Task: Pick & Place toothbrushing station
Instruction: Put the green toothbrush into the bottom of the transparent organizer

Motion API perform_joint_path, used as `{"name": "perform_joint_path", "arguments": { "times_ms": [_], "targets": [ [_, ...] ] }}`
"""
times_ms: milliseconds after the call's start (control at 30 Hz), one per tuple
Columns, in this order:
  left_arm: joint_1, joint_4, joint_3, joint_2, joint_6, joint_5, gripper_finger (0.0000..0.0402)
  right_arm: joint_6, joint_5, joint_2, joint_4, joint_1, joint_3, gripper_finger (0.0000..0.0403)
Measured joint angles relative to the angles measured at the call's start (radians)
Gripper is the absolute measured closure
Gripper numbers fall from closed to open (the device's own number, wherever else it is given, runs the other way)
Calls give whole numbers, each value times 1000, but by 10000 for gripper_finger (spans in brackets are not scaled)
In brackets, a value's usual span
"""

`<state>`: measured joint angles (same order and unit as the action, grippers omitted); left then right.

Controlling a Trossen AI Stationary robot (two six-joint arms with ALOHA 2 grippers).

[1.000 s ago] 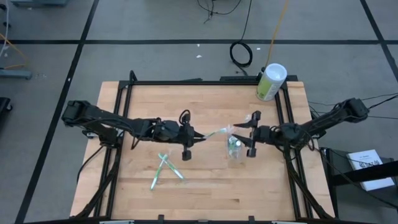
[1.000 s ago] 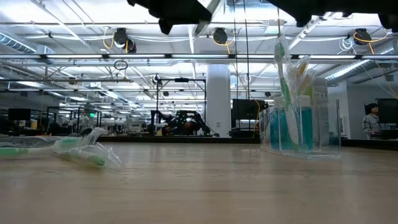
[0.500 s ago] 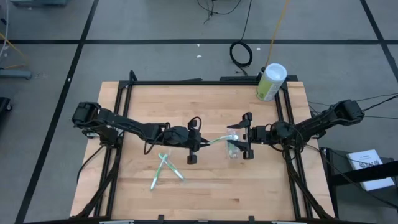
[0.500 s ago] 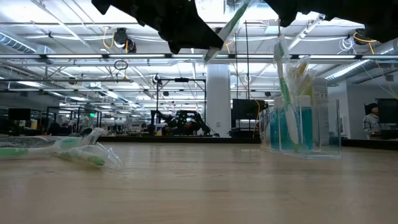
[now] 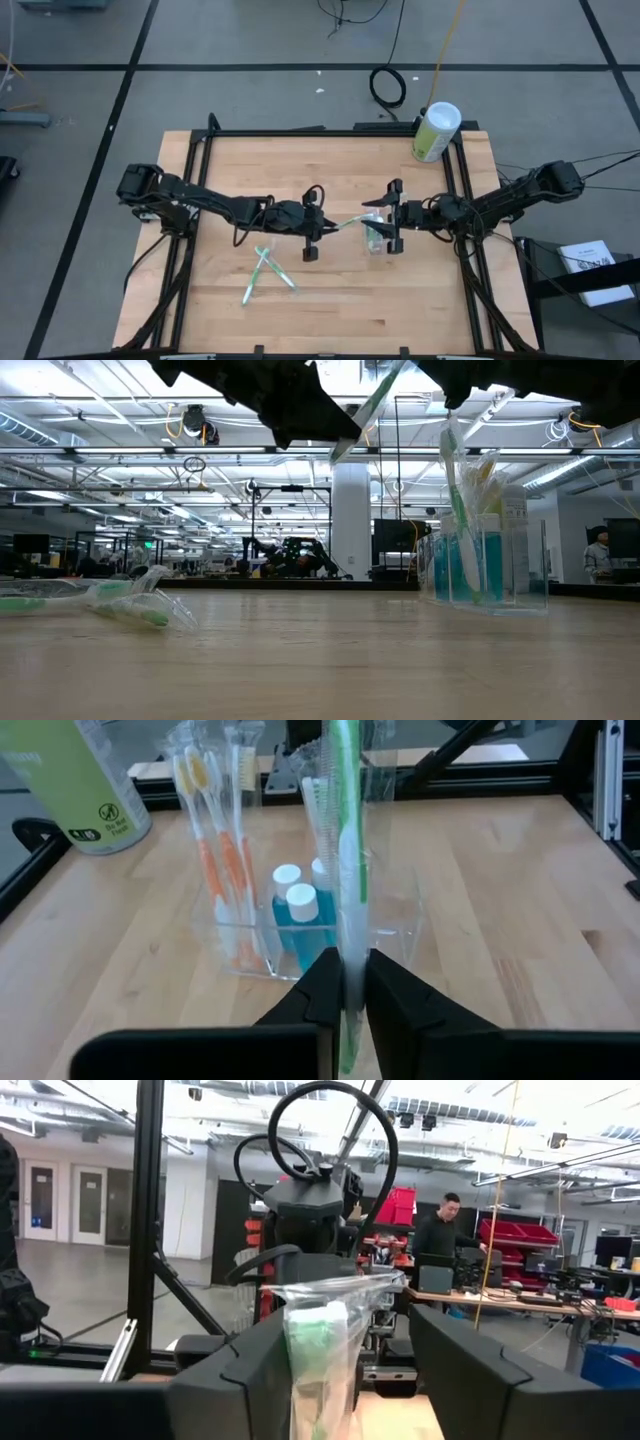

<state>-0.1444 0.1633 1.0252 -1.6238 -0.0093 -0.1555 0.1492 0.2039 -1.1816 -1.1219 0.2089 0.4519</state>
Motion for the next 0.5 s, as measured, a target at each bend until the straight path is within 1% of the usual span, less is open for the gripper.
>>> {"name": "perform_joint_path", "arguments": {
  "times_ms": [300, 500],
  "targets": [
    [1, -3, 0, 0, 0, -3, 386, 31, 0, 0, 8, 0, 0, 275],
    [0, -2, 0, 0, -15, -3, 361, 54, -1, 0, 8, 0, 0, 310]
  ]
}}
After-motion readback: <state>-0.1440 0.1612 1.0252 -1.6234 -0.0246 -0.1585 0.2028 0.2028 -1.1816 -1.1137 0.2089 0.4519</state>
